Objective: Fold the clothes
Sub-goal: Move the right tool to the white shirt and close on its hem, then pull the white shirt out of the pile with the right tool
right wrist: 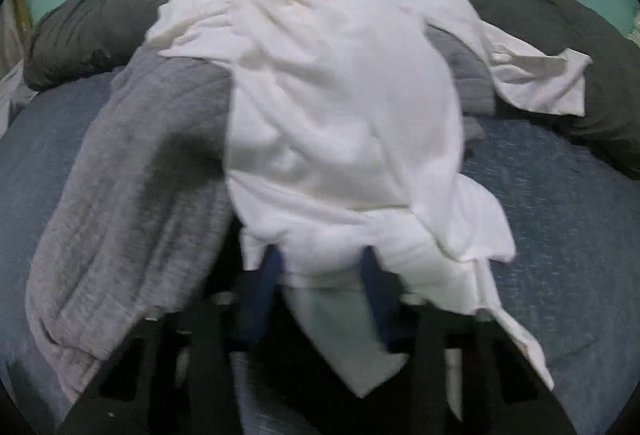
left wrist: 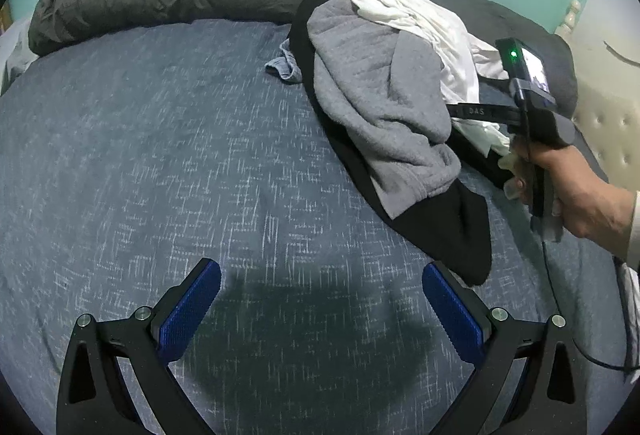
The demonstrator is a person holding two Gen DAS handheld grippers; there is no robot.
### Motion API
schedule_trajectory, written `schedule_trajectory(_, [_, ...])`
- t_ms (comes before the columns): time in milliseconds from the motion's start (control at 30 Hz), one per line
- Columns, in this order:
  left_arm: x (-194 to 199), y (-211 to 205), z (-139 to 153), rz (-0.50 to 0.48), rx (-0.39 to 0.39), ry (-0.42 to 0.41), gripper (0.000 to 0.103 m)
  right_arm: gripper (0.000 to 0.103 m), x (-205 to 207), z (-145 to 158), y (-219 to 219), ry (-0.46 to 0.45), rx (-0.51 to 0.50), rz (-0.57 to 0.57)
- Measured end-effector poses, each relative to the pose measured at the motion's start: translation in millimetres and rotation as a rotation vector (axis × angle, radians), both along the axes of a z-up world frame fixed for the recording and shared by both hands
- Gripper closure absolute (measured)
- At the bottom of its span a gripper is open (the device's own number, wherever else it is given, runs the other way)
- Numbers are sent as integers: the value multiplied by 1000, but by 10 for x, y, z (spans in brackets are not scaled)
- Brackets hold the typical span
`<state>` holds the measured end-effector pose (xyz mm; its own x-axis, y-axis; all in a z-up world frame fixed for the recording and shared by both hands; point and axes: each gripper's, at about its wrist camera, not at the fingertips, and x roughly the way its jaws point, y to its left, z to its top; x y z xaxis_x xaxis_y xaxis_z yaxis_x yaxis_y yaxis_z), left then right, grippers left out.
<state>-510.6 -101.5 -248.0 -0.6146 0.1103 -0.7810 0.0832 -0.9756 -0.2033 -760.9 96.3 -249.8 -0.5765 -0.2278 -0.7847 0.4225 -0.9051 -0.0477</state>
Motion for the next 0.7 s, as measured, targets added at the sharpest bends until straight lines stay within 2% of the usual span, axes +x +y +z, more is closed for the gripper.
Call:
schedule_trajectory(33, [35,3,5,-1,0,3,0,91,19,8,-19,5,1,6])
schedule_trajectory(100, [104,10,19,-2,-2,11,0,97,79,43,-10,21,-8,3])
schedule_trajectory(233, [284,-12,54,5,9,21,0,99,268,156,111,59,-35,14])
schedule_trajectory(367, [498,-58,97,26,20,24,0,100,526,252,299,58,-60,35])
schedule_trajectory(700, [1221,-239,131,113,62,16,0,100,1447,605,577,79,-229,144])
